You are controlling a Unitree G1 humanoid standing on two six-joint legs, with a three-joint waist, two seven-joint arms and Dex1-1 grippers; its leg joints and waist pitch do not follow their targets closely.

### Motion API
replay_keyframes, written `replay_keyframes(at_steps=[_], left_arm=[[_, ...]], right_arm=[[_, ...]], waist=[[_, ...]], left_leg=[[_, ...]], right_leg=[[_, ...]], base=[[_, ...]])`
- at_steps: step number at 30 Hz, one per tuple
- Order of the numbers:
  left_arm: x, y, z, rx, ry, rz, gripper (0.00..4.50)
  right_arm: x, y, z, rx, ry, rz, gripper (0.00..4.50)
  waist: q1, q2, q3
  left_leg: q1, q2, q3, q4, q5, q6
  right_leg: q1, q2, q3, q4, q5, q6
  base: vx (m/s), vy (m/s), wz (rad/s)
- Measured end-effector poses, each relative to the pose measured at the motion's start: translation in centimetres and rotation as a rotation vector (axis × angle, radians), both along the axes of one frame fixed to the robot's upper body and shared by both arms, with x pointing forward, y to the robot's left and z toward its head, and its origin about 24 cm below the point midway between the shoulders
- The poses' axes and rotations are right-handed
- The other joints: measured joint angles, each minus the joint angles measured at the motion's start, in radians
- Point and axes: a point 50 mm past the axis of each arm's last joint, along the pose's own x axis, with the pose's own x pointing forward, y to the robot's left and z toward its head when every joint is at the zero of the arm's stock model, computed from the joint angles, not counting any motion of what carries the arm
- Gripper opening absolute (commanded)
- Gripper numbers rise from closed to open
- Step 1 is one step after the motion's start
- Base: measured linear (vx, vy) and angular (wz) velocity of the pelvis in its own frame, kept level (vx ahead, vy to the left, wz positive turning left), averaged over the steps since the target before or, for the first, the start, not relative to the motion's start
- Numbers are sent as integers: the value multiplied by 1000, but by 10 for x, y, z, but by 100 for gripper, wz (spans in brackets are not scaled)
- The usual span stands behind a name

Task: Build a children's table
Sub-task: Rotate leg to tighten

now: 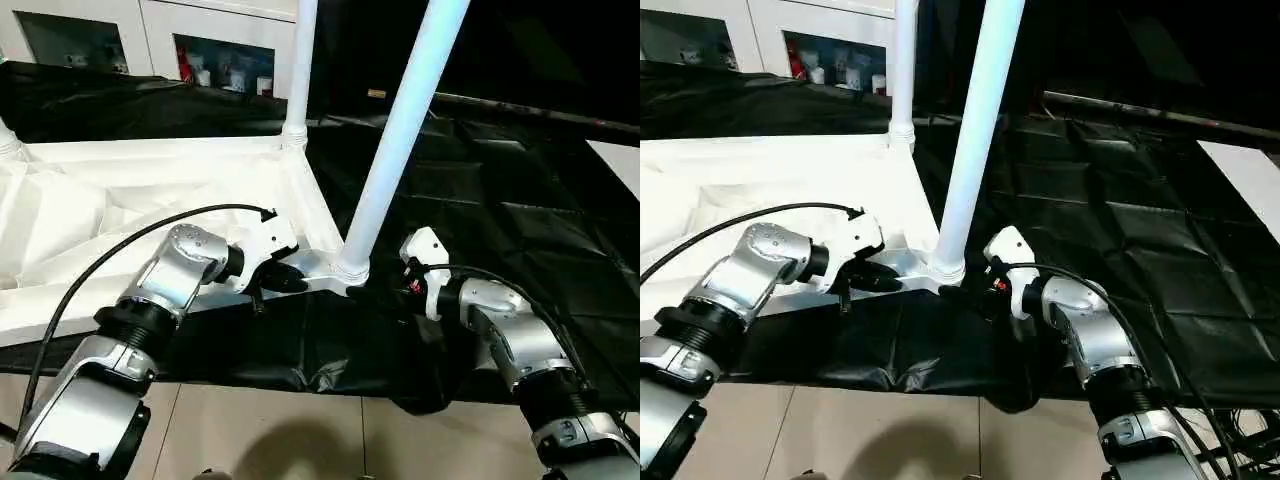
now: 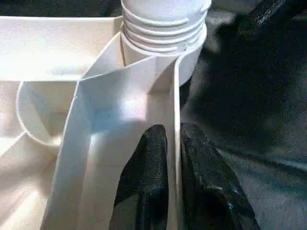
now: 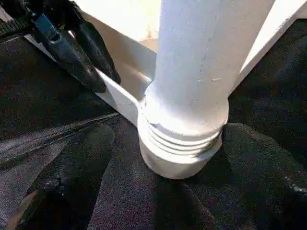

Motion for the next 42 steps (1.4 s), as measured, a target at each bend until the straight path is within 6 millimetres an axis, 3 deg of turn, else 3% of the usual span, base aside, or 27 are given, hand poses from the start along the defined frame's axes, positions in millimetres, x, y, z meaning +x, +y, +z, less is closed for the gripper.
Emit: replay_keyframes(at_steps=[4,42], left_arm=[[-2,11,7,-5,5,13,95],[-4,10,-1,9,25,17,95]], right_arm=[[0,-2,0,-6,-2,-1,392],[0,-2,0,-20,-8,4,392]], waist=[[4,0,0],[4,0,0]], left_leg=[[-1,0,0,0,0,0],[-1,0,0,1,0,0]], right_leg=[[0,0,0,-1,0,0],[0,0,0,0,0,0]], base=[[0,0,0],[0,0,0]])
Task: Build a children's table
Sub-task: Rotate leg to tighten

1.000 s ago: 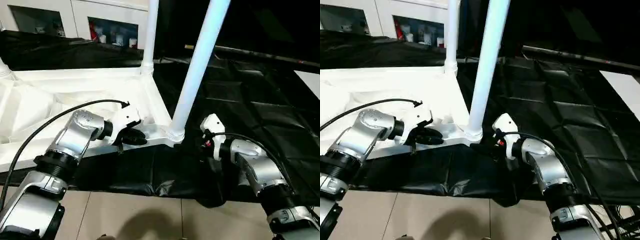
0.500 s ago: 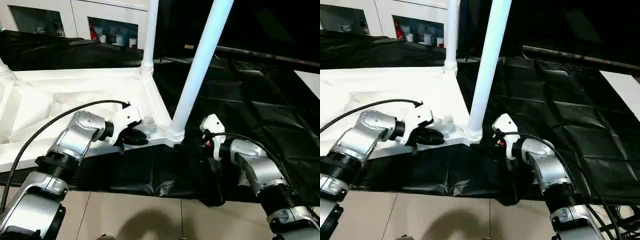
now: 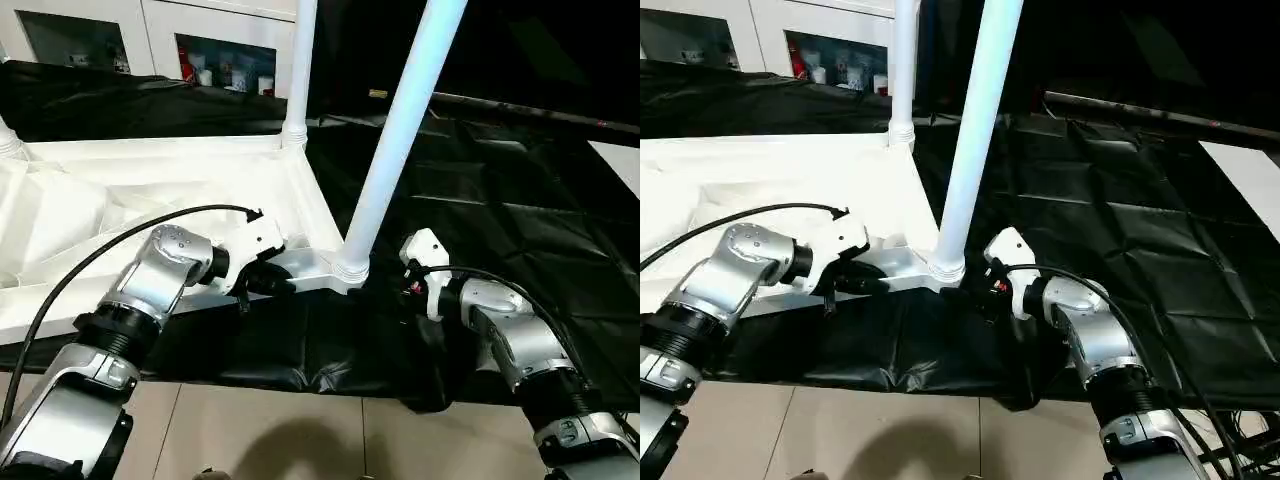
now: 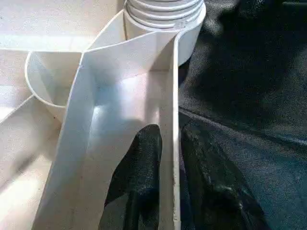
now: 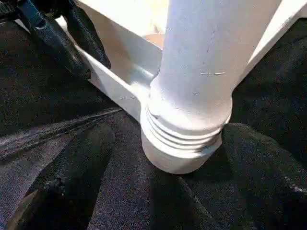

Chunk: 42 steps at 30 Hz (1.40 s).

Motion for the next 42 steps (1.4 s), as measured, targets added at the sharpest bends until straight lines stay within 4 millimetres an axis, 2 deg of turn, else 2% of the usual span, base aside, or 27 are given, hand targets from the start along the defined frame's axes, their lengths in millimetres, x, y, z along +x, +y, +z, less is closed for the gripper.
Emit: replay_keyframes(at_steps=[13,14,18,26,34,42], left_arm=[[-1,-2,0,-26,8,-9,6],[-1,-3,0,-27,6,-16,0],[-6,-5,-1,-43,12,-59,0],[-9,-9,-2,-44,22,-88,0],[-12,-10,-2,-46,21,-100,0],[-14,-10,-2,-46,25,-106,0]], right_arm=[[1,0,-1,5,6,-3,392],[0,0,-2,6,12,-5,421],[1,1,-4,16,26,-3,441],[8,7,2,9,-27,2,441],[6,10,-1,10,-11,24,441],[5,12,-4,20,-6,33,371]], waist=[[0,0,0],[1,0,0],[1,1,1],[8,2,1],[9,2,1],[10,2,1]], left_leg=[[0,0,0,0,0,0],[-1,0,0,0,0,1],[-1,0,0,0,1,2],[0,0,0,2,0,0],[0,0,0,2,0,0],[0,0,0,2,0,0]], right_leg=[[0,0,0,0,0,0],[0,0,0,0,0,0],[0,0,0,0,-1,-1],[0,-1,0,3,-1,-1],[0,-1,0,3,-1,-1],[0,-1,0,3,-1,-1]], base=[[0,0,0],[0,0,0],[0,0,0],[0,0,0],[0,0,0],[0,0,0]])
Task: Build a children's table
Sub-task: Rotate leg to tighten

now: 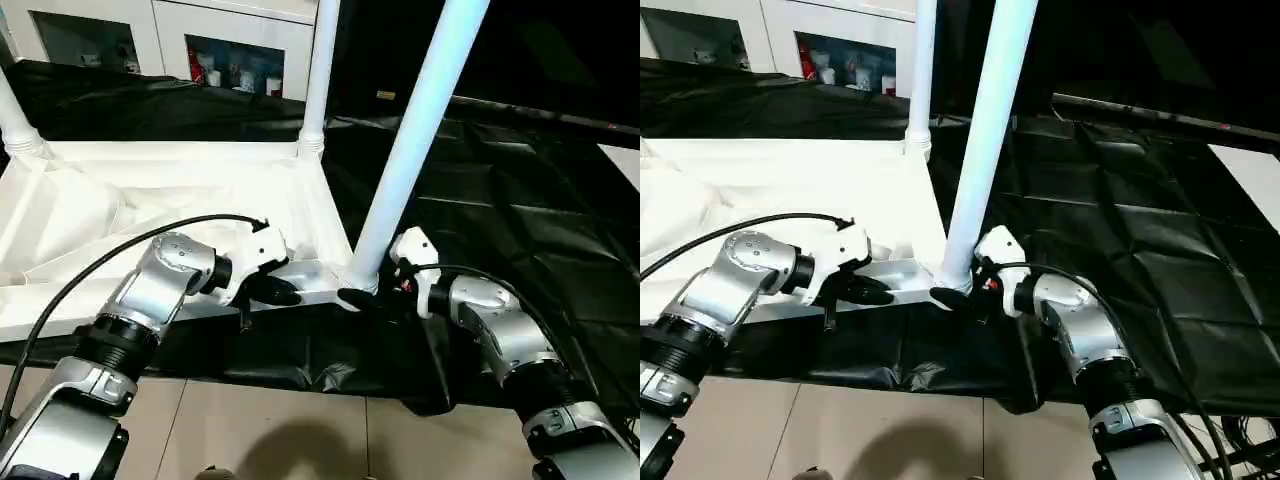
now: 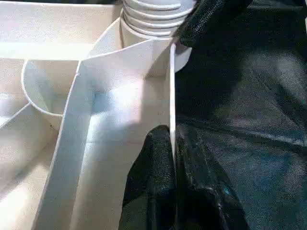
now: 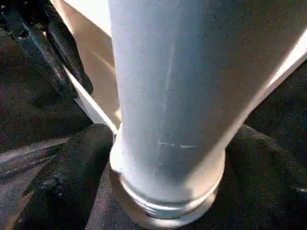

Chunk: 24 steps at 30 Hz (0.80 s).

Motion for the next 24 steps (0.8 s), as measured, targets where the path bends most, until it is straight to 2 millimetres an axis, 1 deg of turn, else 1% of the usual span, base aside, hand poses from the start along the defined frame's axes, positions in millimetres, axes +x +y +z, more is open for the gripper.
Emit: replay_keyframes(at_steps=[3,5,8,11,14,20,22,24], left_arm=[[0,0,0,0,3,1,0],[-1,0,0,1,6,3,0],[-1,0,0,1,8,4,0],[-1,1,0,1,10,6,0],[-2,2,0,0,14,9,0],[-1,1,0,-5,9,23,0],[3,-4,-3,-10,-9,63,0],[11,-15,-6,-12,-41,124,0]], right_arm=[[0,0,-2,-2,9,-2,351],[-1,0,-3,0,11,-1,327],[-1,1,-3,3,9,1,315],[-1,1,-3,8,11,2,286],[-1,1,-3,16,15,3,276],[0,3,-4,39,22,-35,274],[4,4,-8,58,28,-127,274],[11,6,-12,76,30,-283,274]], waist=[[0,0,0],[-1,0,0],[-1,0,0],[-2,0,0],[-4,0,0],[-7,0,0],[-8,1,0],[-9,2,-1]], left_leg=[[0,0,0,0,0,0],[0,0,0,0,0,0],[0,0,0,0,0,0],[0,0,0,0,0,0],[0,0,0,0,0,0],[0,0,0,1,0,0],[1,0,0,2,0,0],[1,-1,0,3,0,0]], right_leg=[[0,0,0,0,0,0],[0,0,0,0,0,0],[0,0,0,0,0,0],[0,0,0,0,0,0],[0,0,0,0,0,0],[0,0,0,0,0,0],[0,0,1,1,0,0],[0,-1,1,3,0,0]], base=[[0,0,0],[0,0,0],[0,0,0],[0,0,0],[0,0,0],[0,0,0],[0,0,0],[0,0,0]])
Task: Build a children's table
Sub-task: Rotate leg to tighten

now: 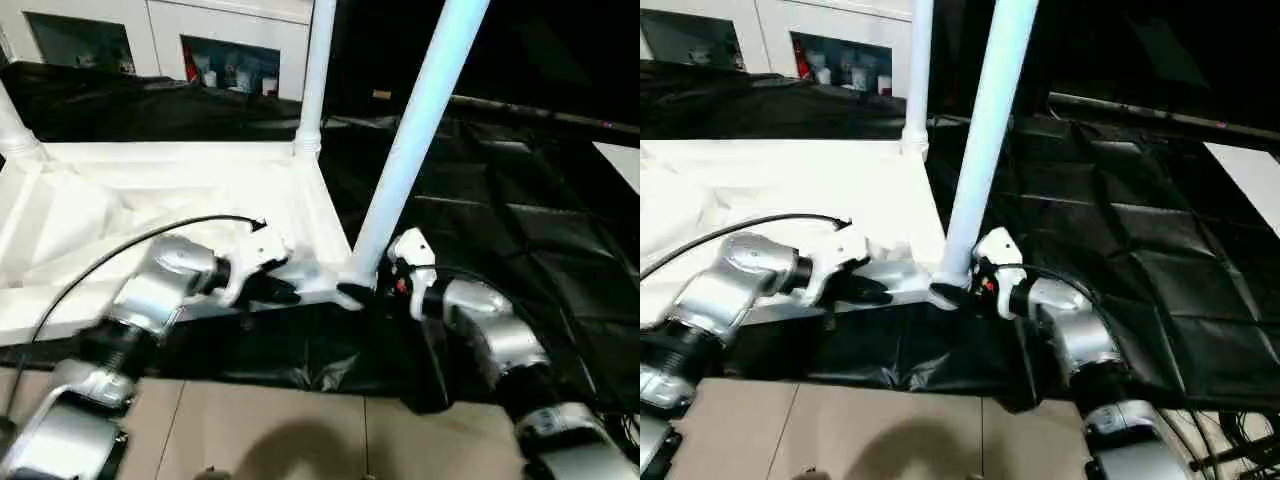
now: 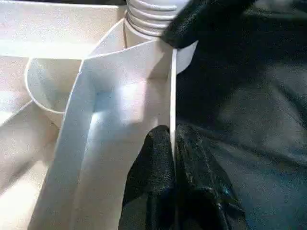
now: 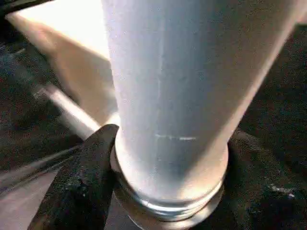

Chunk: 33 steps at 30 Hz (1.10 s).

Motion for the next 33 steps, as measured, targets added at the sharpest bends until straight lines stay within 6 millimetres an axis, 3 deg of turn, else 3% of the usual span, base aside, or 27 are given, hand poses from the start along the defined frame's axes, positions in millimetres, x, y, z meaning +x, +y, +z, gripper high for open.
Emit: replay_keyframes(at_steps=[5,12,15,17,20,27,33], left_arm=[[12,-28,-5,-2,-51,106,0],[14,-40,-8,-1,-66,145,0],[14,-41,-8,-1,-73,136,0],[14,-37,-7,1,-74,123,0],[14,-28,-5,1,-77,95,0],[3,2,-1,-11,-25,-7,0],[-9,16,2,-23,46,-112,0]], right_arm=[[11,10,-4,47,30,-289,273],[15,12,-4,7,15,-361,273],[15,11,-4,30,20,-355,342],[15,10,-3,54,21,-315,345],[11,4,0,46,0,-207,385],[-2,-11,8,-30,-41,89,385],[-11,-6,12,-46,-41,282,385]], waist=[[4,2,-1],[6,7,-4],[6,8,-4],[4,8,-4],[2,9,-3],[-2,10,-3],[8,9,-2]], left_leg=[[0,0,0,0,0,-1],[0,-1,0,0,0,-1],[0,-1,0,0,0,-1],[0,-1,0,0,0,0],[-1,-1,0,-1,1,0],[0,0,0,-2,0,0],[-2,0,0,-1,0,0]], right_leg=[[0,-1,0,1,0,0],[0,-1,0,1,0,1],[0,-1,0,1,0,1],[0,-1,0,1,0,1],[-1,0,0,1,0,1],[-1,0,0,0,-1,1],[-2,0,-1,0,-1,0]], base=[[0,0,0],[0,0,0],[0,0,0],[0,0,0],[0,0,0],[0,0,0],[0,0,0]])
